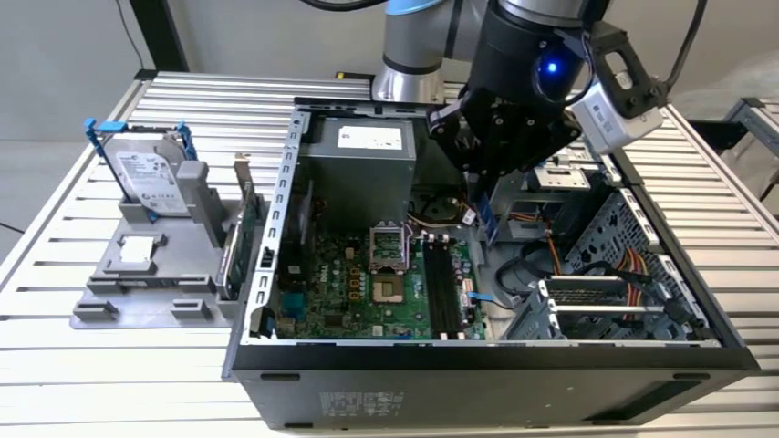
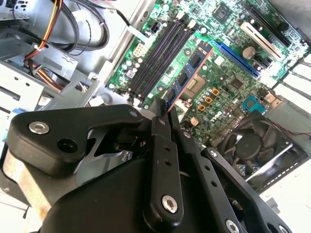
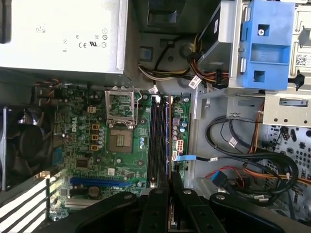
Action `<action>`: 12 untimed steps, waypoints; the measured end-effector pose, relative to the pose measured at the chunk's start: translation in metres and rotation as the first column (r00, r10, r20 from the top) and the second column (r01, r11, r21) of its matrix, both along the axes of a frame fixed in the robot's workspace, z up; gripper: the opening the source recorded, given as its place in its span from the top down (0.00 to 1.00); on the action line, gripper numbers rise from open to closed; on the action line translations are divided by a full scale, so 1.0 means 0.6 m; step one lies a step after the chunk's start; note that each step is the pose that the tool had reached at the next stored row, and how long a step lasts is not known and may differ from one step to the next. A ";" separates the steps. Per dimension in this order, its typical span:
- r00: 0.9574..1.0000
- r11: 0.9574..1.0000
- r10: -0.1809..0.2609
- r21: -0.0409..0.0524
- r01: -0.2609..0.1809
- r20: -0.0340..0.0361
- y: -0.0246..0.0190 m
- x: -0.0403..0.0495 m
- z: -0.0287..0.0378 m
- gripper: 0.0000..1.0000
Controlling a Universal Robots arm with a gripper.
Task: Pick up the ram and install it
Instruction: 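Insert the ram into the slot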
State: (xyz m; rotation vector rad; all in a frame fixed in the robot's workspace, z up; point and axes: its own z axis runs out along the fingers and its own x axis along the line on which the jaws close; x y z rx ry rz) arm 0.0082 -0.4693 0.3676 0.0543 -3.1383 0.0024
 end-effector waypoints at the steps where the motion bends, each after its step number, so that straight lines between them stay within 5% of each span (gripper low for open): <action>1: 1.000 1.000 0.000 0.000 0.000 0.000 0.0000 0.000 -0.001 1.00; 12: 1.000 1.000 0.000 -0.003 0.000 0.000 0.0002 0.000 -0.008 1.00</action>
